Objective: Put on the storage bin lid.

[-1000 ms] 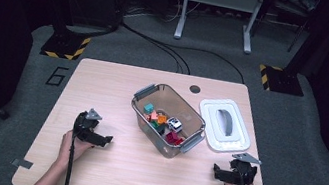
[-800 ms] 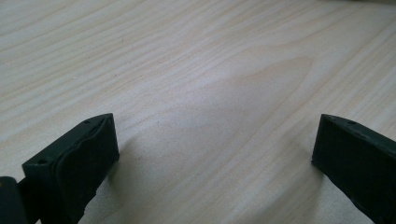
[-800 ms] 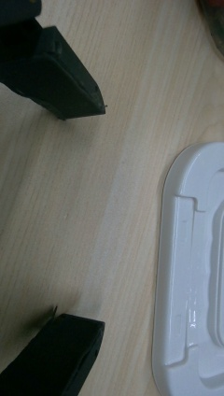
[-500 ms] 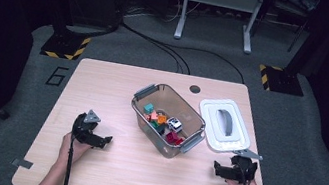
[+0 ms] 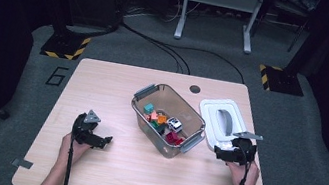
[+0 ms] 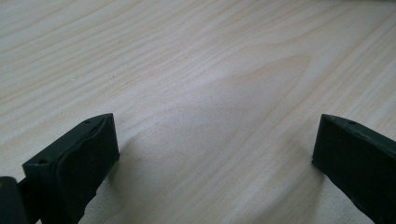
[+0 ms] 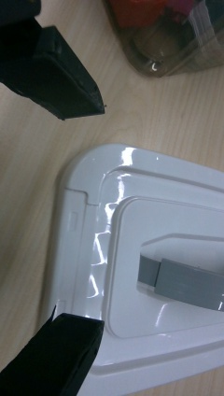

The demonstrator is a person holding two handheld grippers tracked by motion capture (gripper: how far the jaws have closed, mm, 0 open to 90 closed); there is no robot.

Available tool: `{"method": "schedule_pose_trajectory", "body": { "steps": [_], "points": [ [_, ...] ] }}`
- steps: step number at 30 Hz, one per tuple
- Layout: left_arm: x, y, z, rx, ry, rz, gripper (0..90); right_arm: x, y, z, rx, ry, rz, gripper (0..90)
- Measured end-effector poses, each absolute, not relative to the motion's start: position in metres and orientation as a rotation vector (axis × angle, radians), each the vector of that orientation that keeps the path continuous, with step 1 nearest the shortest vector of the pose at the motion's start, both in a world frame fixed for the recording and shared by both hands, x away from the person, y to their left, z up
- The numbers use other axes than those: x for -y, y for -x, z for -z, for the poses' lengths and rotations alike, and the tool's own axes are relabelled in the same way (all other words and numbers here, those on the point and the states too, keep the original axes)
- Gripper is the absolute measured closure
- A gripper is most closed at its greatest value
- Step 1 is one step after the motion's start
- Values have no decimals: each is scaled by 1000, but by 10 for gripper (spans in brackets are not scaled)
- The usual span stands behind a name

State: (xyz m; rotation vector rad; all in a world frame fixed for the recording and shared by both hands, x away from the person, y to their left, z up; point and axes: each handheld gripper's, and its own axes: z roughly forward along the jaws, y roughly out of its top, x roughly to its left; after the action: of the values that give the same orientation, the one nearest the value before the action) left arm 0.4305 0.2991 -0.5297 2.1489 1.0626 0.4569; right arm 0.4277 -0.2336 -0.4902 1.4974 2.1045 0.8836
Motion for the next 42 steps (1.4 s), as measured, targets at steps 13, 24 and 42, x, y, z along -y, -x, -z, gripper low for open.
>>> {"method": "schedule_pose_trajectory", "body": {
  "steps": [13,24,42],
  "points": [
    [-299,-430,530,-1068,-2142,-458,2,239,-483,490,-2136,-1573,-903,0],
    [-298,-430,530,-1072,-2139,-456,3,244,-513,484,-2010,-1570,-933,351],
    [-299,-430,529,-1075,-2143,-463,16,243,-538,489,-2038,-1617,-859,667]
  ]
}}
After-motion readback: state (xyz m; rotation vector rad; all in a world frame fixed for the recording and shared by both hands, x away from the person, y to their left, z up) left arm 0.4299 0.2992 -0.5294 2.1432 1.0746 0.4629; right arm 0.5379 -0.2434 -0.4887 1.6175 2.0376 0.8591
